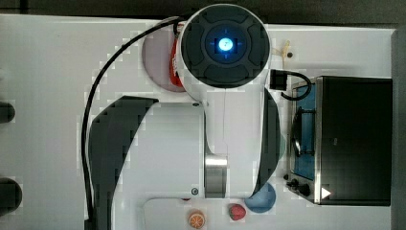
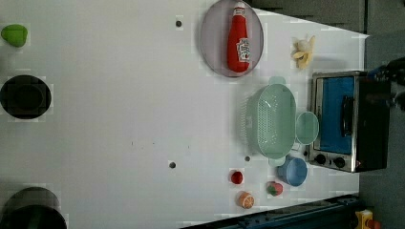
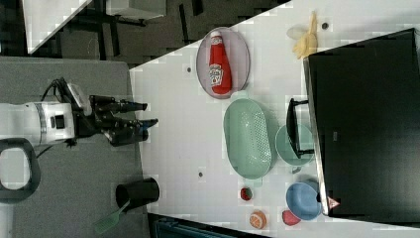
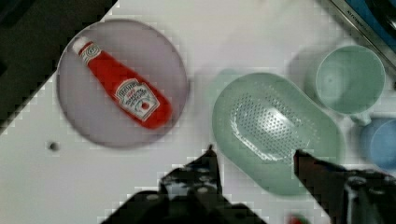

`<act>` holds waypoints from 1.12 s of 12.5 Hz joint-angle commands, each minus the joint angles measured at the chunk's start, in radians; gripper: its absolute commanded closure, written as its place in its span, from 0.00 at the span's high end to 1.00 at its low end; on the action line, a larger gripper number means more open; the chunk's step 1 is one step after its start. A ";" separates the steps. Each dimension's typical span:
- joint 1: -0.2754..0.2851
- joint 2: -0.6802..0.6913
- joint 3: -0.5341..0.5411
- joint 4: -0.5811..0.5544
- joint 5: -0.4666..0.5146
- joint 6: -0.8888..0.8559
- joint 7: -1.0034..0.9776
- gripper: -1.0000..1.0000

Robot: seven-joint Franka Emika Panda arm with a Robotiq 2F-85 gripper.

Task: Drag strainer right to left.

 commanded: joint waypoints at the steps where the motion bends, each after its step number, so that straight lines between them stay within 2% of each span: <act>1: -0.012 -0.467 -0.062 -0.224 -0.023 -0.229 0.077 0.70; 4: -0.011 -0.434 -0.058 -0.288 -0.023 -0.192 0.078 1.00; 6: -0.011 -0.388 -0.055 -0.363 -0.023 -0.105 0.087 1.00; 9: -0.009 -0.274 -0.045 -0.500 -0.023 0.139 0.153 1.00; 14: -0.006 -0.019 -0.033 -0.651 -0.023 0.595 0.462 1.00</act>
